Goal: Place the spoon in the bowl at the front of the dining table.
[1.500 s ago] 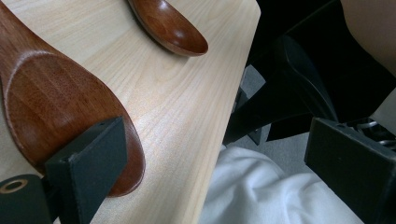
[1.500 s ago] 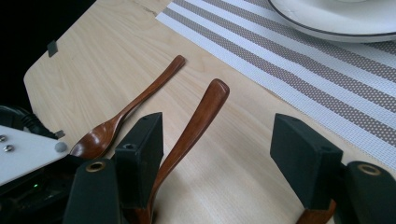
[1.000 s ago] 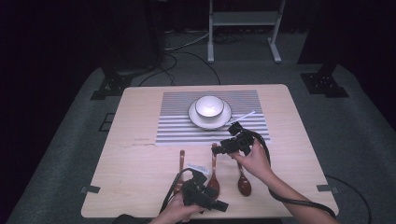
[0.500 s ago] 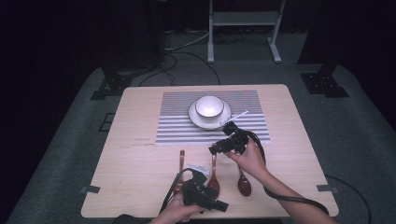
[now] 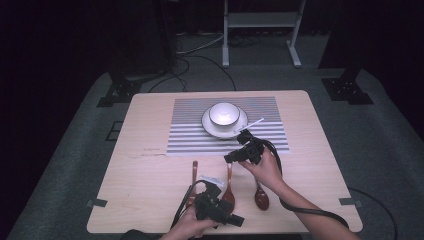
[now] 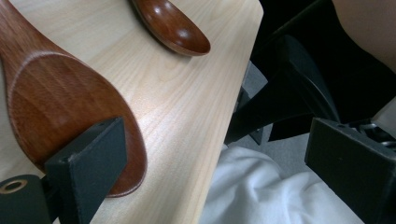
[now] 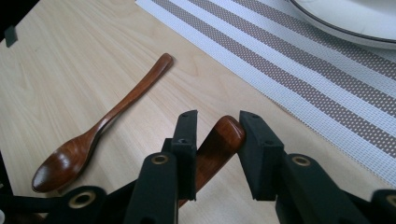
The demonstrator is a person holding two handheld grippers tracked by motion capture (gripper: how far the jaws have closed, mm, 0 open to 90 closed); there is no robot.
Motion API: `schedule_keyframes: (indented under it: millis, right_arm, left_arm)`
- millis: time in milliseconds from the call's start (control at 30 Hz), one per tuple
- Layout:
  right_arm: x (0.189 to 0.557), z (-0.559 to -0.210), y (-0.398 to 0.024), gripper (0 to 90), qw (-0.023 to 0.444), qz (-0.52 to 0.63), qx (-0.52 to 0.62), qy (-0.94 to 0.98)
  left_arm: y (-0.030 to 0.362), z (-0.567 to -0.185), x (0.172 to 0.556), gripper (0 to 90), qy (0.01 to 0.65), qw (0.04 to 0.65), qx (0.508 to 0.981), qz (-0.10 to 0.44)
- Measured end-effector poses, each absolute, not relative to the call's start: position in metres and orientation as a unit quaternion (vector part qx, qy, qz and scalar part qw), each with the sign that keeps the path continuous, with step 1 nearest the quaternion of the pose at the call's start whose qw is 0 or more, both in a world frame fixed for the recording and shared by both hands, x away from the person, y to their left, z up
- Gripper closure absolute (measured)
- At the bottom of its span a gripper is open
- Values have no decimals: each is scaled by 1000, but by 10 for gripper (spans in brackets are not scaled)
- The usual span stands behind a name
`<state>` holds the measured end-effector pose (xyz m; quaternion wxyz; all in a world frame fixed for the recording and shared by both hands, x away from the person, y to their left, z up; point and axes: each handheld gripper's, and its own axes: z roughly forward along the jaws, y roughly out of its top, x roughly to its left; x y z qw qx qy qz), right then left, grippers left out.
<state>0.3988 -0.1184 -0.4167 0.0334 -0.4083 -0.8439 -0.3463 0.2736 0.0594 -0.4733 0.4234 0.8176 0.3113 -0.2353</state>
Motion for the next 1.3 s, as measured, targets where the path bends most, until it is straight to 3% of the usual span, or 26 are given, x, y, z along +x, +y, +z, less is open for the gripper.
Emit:
schedule_keyframes:
  millis: [133,467,1300]
  right_arm:
    - [401,-413,-118,795,60,-359,-412,-835]
    - [410,-396,-128,836,124,-391,-423,-808]
    - [461,-352,-169,835,73,-437,-487,-752]
  left_arm:
    - [65,-467,275,45,315,442,809,-225]
    - [78,-460,280,45,330,461,799,-203]
    - [81,-461,282,45,334,456,801,-195]
